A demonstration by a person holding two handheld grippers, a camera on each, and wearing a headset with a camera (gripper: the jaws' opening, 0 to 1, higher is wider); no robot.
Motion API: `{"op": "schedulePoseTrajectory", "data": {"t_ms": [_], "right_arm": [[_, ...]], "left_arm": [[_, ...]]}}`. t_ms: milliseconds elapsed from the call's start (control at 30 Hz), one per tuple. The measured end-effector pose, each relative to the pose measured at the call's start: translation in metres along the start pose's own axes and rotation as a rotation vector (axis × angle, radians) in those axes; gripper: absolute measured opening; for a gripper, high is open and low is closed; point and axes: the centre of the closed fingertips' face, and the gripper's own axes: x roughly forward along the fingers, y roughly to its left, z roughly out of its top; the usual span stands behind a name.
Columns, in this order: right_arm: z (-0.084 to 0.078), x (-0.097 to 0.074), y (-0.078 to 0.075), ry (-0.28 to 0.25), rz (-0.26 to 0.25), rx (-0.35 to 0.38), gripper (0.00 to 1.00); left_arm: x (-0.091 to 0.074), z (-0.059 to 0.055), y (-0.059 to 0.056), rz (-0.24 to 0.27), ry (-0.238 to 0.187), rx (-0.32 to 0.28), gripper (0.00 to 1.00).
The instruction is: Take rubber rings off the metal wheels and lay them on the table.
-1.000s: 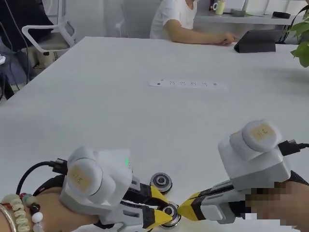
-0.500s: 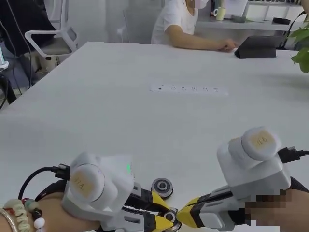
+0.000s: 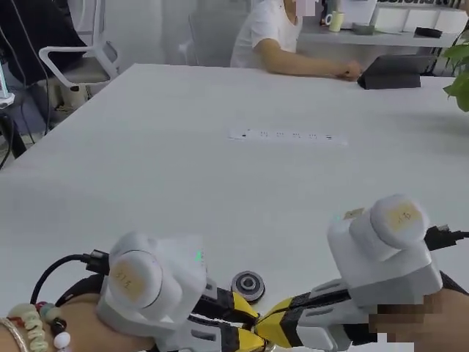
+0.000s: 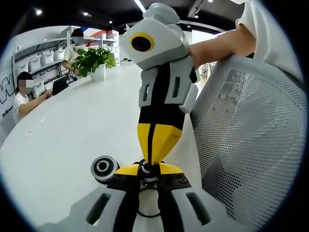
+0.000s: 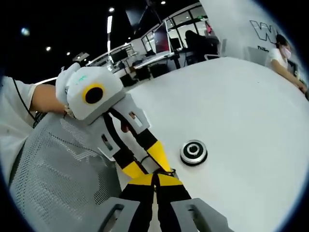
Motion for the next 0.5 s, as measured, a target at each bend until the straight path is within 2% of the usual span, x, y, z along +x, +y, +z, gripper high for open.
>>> {"op": "schedulePoseTrajectory", "data": {"t_ms": [100, 267, 500], "right_arm": [[-0.001, -0.004, -0.003, -0.003, -0.003, 0.040, 0.00], [-0.006, -0.004, -0.007, 0.021, -0.032, 0.021, 0.00], [-0.010, -0.007, -0.015, 0.025, -0.046, 0.057, 0.00]], "left_arm": [[0.000, 0.000, 0.000, 0.002, -0.001, -0.002, 0.07], [0.000, 0.000, 0.000, -0.003, -0.005, -0.001, 0.07], [0.000, 0.001, -0.001, -0.015, 0.035, 0.014, 0.08]]}}
